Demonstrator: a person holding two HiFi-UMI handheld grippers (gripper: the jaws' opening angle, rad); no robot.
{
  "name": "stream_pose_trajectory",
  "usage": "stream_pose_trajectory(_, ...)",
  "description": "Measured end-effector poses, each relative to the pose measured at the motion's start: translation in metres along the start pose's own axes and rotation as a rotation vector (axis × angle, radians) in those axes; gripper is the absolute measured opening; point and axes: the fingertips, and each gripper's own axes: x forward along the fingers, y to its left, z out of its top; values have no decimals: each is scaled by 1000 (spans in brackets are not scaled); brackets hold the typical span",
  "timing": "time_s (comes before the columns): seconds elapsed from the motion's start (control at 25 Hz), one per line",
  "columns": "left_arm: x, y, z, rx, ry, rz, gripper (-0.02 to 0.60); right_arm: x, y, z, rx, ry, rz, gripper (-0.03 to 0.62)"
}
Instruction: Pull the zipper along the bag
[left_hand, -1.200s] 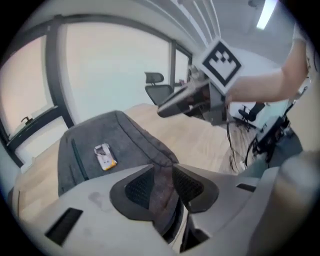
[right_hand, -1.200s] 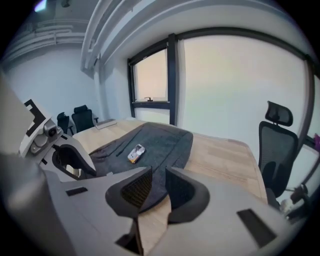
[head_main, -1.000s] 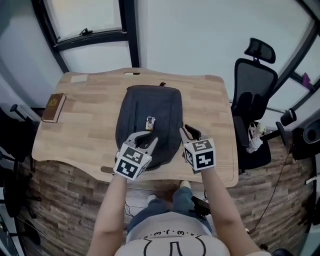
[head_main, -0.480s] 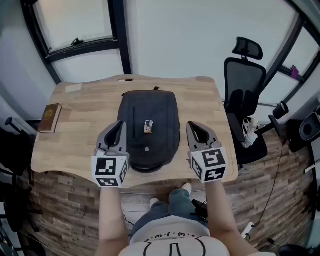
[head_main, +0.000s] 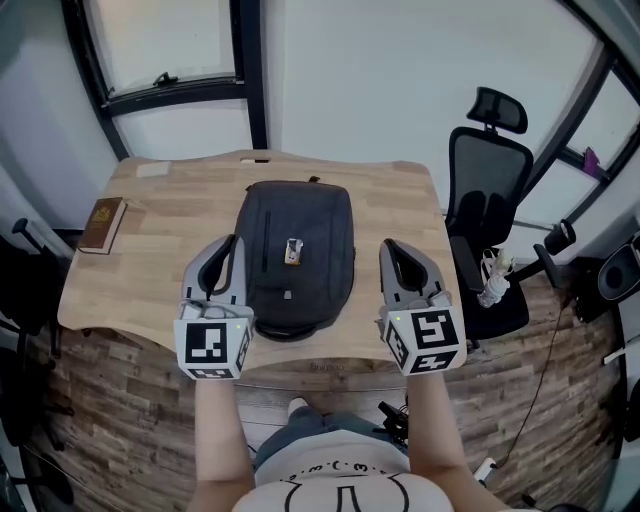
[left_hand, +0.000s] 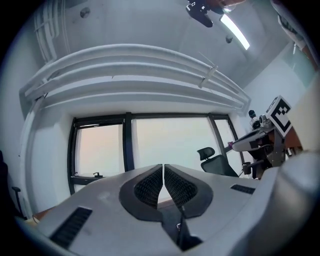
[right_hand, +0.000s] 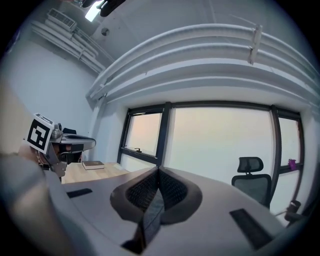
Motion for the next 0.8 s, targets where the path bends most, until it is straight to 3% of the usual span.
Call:
stream_pose_trajectory(0.36, -8, -19, 61, 13, -95, 38, 23, -39, -24, 55, -15, -93, 1, 51)
stream_pose_trajectory(0.8, -12, -44, 86, 80, -122, 34, 23, -59, -41, 66, -9, -158, -23, 51)
